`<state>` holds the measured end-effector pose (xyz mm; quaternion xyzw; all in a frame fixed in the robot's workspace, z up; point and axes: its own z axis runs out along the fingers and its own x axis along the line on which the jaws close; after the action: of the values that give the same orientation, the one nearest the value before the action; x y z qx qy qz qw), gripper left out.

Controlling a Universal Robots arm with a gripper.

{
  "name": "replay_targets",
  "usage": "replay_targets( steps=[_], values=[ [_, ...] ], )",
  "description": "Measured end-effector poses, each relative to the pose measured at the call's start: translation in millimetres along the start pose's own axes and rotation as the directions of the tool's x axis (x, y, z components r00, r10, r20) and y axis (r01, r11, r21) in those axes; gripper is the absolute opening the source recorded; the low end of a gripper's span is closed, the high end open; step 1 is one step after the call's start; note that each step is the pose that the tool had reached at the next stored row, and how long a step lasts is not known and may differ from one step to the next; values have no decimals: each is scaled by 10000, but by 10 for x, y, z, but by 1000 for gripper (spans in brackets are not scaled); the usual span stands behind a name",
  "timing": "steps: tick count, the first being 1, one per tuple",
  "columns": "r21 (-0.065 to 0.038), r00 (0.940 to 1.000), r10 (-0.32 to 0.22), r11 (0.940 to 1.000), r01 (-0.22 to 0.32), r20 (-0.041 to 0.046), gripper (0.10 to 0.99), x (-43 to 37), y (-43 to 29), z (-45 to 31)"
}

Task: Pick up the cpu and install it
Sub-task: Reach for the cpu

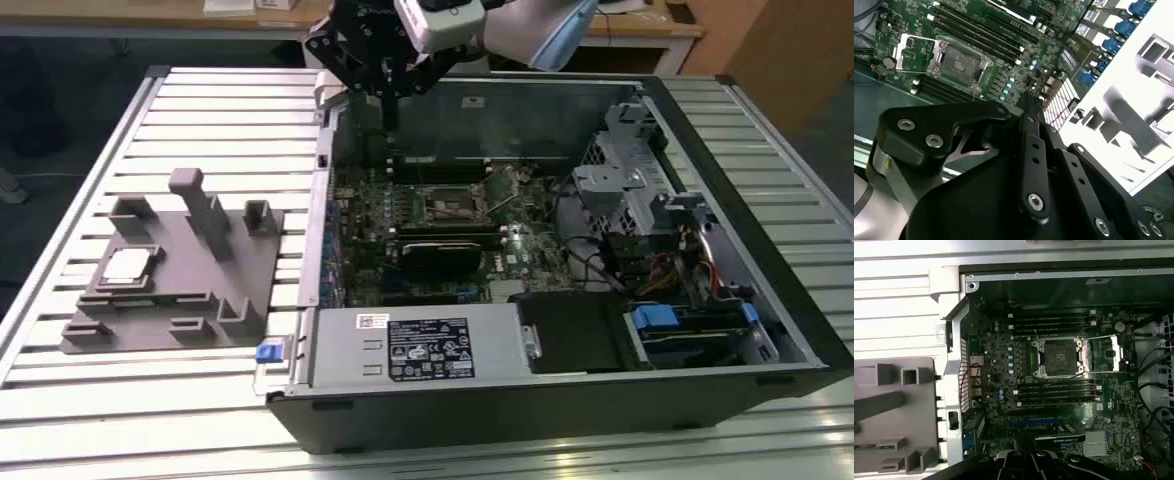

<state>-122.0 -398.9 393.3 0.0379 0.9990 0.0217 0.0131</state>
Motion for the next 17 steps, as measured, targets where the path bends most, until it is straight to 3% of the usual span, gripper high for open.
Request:
replay_targets(
  steps=[17],
  values=[
    [1, 10000, 0, 10000, 0, 0, 106, 102, -7, -2]
  ],
)
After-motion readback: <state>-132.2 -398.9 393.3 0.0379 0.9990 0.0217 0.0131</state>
